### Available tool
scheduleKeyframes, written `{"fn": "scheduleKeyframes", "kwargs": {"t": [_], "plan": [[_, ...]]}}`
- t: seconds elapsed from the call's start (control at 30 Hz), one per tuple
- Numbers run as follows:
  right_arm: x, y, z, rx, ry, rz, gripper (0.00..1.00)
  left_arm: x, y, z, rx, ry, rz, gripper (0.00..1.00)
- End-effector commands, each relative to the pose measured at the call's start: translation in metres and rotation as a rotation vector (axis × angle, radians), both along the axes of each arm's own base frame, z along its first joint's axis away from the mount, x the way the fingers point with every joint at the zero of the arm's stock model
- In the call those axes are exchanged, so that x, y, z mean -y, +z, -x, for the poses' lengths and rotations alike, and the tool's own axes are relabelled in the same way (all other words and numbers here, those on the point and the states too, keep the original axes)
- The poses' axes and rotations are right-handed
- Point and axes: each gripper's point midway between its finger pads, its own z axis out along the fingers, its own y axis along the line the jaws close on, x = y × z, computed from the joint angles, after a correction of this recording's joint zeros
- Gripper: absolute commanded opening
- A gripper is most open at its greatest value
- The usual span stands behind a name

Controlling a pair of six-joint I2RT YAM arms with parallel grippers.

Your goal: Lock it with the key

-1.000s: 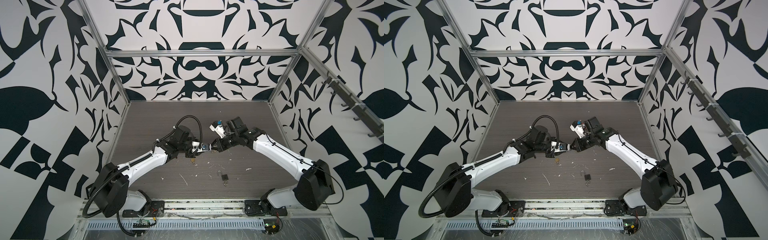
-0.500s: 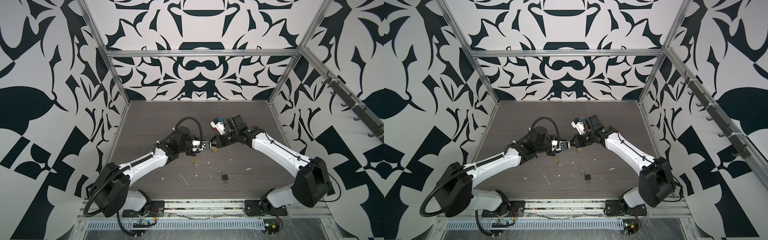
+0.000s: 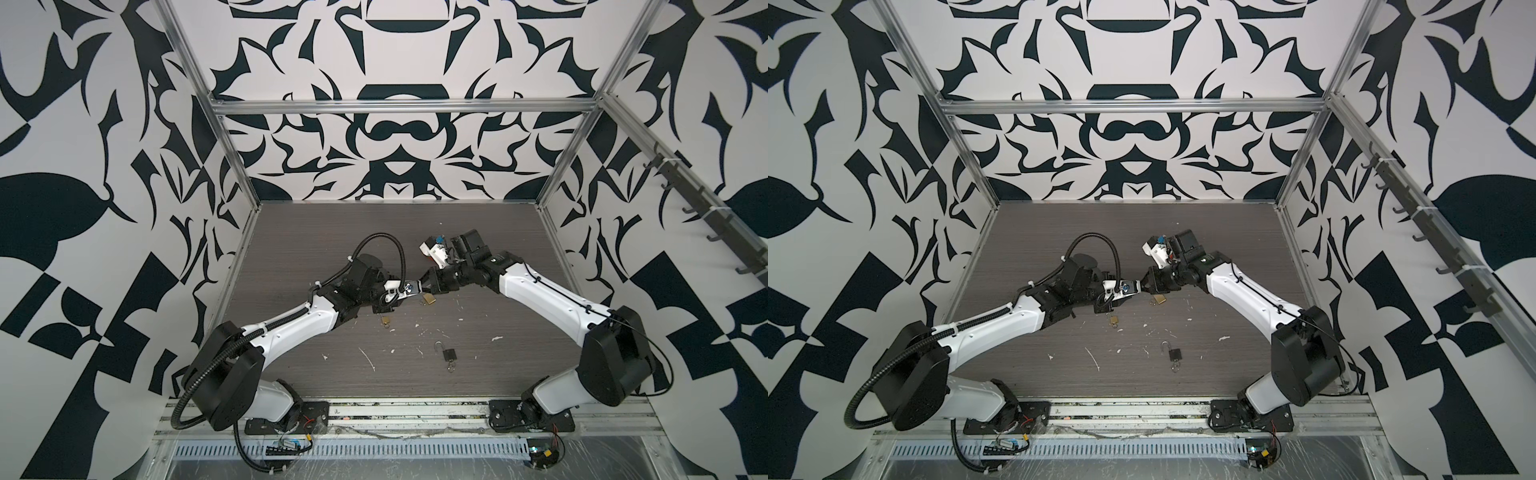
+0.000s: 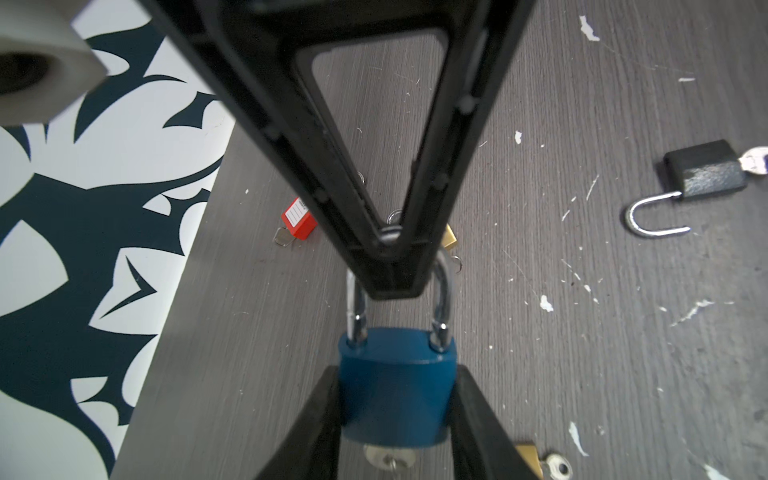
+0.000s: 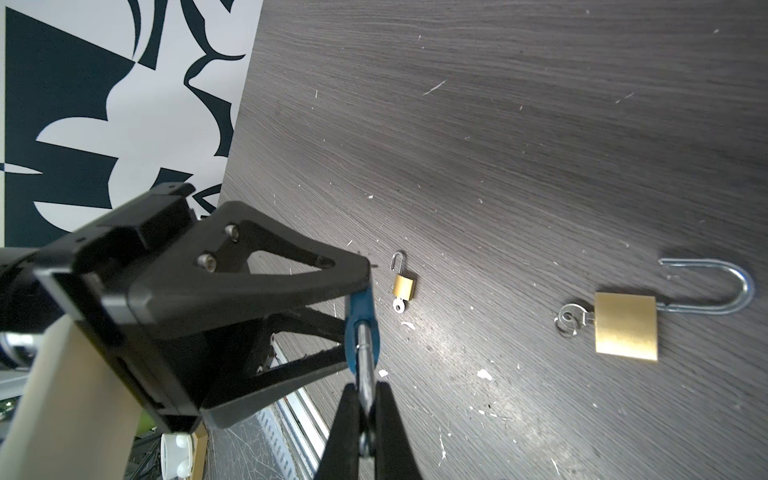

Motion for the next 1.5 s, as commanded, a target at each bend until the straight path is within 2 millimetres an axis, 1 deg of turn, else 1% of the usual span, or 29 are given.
{"fn": "scheduleKeyframes", "kwargs": {"t": [0.0, 0.1, 0.37, 0.7, 0.87, 0.9, 1.03, 1.2, 1.37, 1.47], "plan": [[-0.009, -0.016, 0.007, -0.033, 0.036, -0.004, 0.0, 0.043, 0.097, 0.006, 0.095, -0.131, 0.297, 0.0], [-0.011, -0.022, 0.008, -0.049, 0.041, -0.006, 0.0, 0.047, 0.106, 0.006, 0.095, -0.141, 0.326, 0.0], [-0.018, -0.035, 0.014, -0.083, 0.059, 0.001, 0.0, 0.054, 0.12, -0.002, 0.122, -0.13, 0.383, 0.0], [-0.026, -0.051, 0.022, -0.115, 0.081, 0.01, 0.0, 0.061, 0.149, -0.009, 0.143, -0.115, 0.495, 0.0], [-0.03, -0.062, 0.028, -0.137, 0.097, 0.017, 0.0, 0.061, 0.163, -0.013, 0.147, -0.107, 0.54, 0.0], [-0.031, -0.064, 0.029, -0.141, 0.096, 0.019, 0.0, 0.06, 0.163, -0.014, 0.148, -0.104, 0.541, 0.0], [-0.032, -0.073, 0.033, -0.156, 0.104, 0.03, 0.0, 0.053, 0.172, -0.021, 0.17, -0.075, 0.573, 0.0], [-0.034, -0.078, 0.035, -0.161, 0.114, 0.031, 0.0, 0.045, 0.183, -0.03, 0.183, -0.028, 0.643, 0.0], [-0.036, -0.079, 0.036, -0.164, 0.115, 0.024, 0.0, 0.039, 0.178, -0.039, 0.143, 0.05, 0.673, 0.0], [-0.037, -0.081, 0.037, -0.165, 0.117, 0.023, 0.0, 0.034, 0.18, -0.043, 0.136, 0.087, 0.696, 0.0]]}}
